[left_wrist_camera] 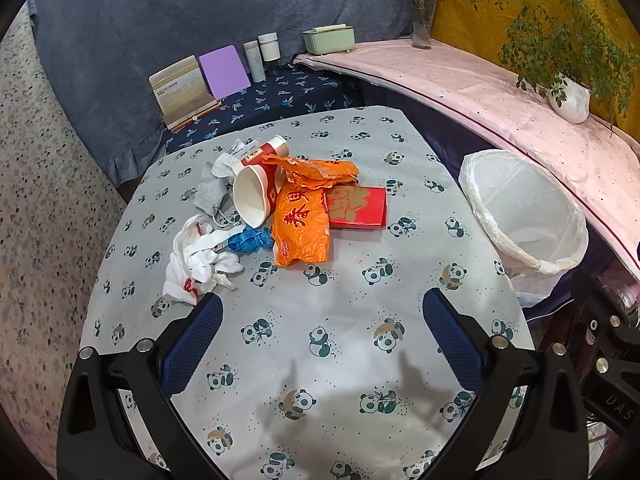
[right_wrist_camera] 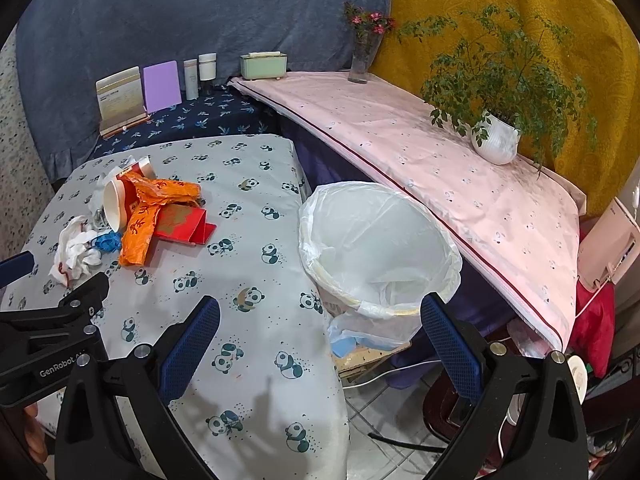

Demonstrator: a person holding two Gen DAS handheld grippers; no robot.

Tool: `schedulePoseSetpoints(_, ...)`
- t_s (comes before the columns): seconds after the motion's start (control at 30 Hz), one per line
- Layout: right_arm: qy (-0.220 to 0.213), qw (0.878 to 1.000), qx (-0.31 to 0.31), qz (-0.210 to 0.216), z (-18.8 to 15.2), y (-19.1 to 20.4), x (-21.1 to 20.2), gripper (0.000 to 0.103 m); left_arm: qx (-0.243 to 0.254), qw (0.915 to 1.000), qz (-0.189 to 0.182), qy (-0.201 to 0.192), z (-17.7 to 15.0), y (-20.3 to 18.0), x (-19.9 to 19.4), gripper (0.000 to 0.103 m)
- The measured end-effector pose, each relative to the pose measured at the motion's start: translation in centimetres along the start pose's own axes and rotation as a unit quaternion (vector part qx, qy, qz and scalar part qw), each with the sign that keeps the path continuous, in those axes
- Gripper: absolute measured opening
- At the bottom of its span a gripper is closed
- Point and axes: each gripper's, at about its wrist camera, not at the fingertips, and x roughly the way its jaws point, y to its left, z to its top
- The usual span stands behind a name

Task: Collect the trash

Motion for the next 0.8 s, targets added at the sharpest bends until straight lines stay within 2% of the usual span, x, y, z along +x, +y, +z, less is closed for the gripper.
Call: schedulePoseSetpoints(0.8,-0.001,1.000,-0.001,0.000,0.13,0.11,-0.18,0.096,0.000,1.0000,0.000,-0.001,-0.23,0.42,-0.13,0.096)
